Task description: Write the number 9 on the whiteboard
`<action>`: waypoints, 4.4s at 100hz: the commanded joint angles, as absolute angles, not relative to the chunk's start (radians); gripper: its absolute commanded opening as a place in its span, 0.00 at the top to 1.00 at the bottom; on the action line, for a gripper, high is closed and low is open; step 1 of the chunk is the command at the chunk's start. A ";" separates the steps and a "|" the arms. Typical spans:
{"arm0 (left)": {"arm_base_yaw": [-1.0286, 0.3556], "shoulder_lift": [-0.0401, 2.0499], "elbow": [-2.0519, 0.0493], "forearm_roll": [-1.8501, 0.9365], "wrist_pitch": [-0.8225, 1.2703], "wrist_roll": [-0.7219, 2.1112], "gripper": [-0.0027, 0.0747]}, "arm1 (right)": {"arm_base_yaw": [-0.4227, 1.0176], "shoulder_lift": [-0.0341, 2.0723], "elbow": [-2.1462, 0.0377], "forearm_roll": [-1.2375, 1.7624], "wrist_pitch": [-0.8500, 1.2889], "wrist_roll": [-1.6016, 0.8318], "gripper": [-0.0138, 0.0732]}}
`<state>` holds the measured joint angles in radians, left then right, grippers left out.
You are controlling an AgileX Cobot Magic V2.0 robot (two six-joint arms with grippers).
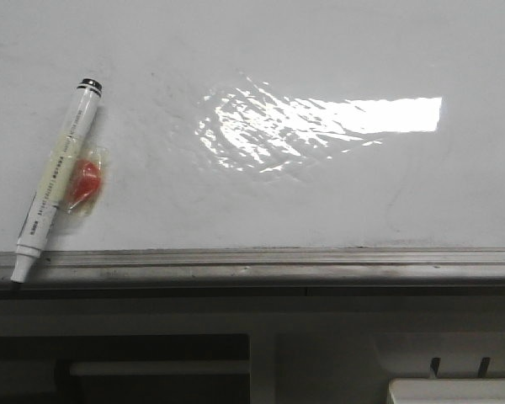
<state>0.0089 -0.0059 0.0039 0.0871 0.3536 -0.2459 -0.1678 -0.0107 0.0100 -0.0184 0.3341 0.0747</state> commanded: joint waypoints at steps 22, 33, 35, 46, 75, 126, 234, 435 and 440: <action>0.001 -0.033 0.045 0.116 0.299 -0.249 0.99 | -0.174 -0.026 0.037 -0.020 0.309 0.066 0.92; 0.001 -0.033 0.045 0.123 0.299 -0.249 0.99 | -0.174 -0.026 0.037 -0.024 0.308 0.066 0.92; 0.001 -0.033 0.045 0.134 0.296 -0.249 0.99 | -0.174 -0.026 0.037 -0.026 0.308 0.066 0.92; 0.001 -0.033 0.045 0.173 0.289 -0.249 0.99 | -0.174 -0.026 0.037 -0.029 0.307 0.066 0.92; 0.001 -0.033 0.045 0.284 0.216 -0.249 0.99 | -0.174 -0.026 0.037 0.071 0.219 0.066 0.92; 0.001 -0.031 0.045 0.252 -0.053 -0.253 0.99 | -0.174 -0.026 0.037 0.220 -0.039 0.070 0.92; 0.001 0.402 -0.358 0.199 0.056 -0.285 0.81 | -0.158 0.240 -0.346 0.239 0.457 0.070 0.92; -0.745 1.100 -0.284 0.062 -0.282 -0.356 0.95 | -0.148 0.240 -0.300 0.241 0.436 0.070 0.92; -0.745 1.100 -0.284 0.062 -0.282 -0.356 0.99 | -0.128 0.240 -0.300 0.249 0.448 0.070 0.92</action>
